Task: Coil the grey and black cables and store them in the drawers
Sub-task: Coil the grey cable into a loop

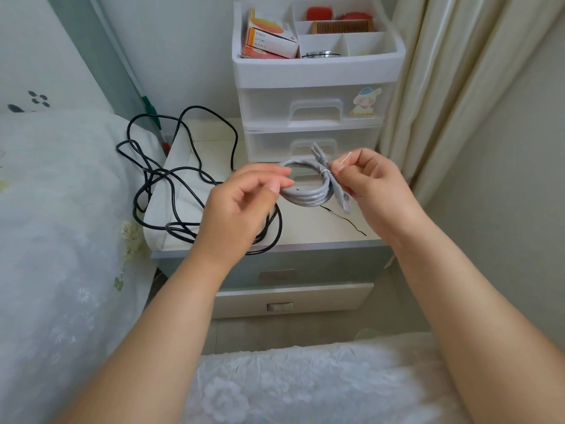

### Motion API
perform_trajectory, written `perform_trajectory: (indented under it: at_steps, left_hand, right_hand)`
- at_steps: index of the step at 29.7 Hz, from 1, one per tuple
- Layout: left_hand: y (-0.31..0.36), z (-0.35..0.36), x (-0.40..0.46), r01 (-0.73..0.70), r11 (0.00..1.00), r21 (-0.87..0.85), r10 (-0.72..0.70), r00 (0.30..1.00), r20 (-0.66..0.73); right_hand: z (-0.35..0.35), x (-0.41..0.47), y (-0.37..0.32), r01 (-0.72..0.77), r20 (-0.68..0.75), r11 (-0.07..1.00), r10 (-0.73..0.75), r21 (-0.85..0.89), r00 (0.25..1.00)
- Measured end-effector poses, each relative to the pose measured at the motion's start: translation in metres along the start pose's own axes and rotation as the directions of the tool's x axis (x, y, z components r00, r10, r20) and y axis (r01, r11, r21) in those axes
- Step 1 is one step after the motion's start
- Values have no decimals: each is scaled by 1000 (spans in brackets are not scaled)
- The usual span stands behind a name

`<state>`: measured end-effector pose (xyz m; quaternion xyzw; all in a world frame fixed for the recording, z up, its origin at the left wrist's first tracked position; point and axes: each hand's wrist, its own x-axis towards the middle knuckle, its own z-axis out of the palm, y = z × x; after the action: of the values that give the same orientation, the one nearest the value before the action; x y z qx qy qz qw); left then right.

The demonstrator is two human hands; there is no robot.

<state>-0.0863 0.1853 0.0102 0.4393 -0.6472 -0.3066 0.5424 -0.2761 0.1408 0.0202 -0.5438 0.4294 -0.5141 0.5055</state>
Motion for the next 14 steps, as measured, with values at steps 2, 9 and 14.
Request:
perform_trajectory:
  at_steps: [2, 9, 14]
  left_hand:
    - [2, 1, 2, 119, 986, -115, -131, 986, -102]
    - [-6, -11, 10, 539, 759, -365, -508, 841, 184]
    - [-2, -6, 9, 283, 954, -97, -279, 959, 50]
  right_hand:
    - [5, -3, 1, 90, 27, 992, -88, -85, 996]
    - [8, -6, 3, 107, 28, 979, -104, -171, 994]
    - [5, 3, 12, -162, -13, 981, 164, 110, 986]
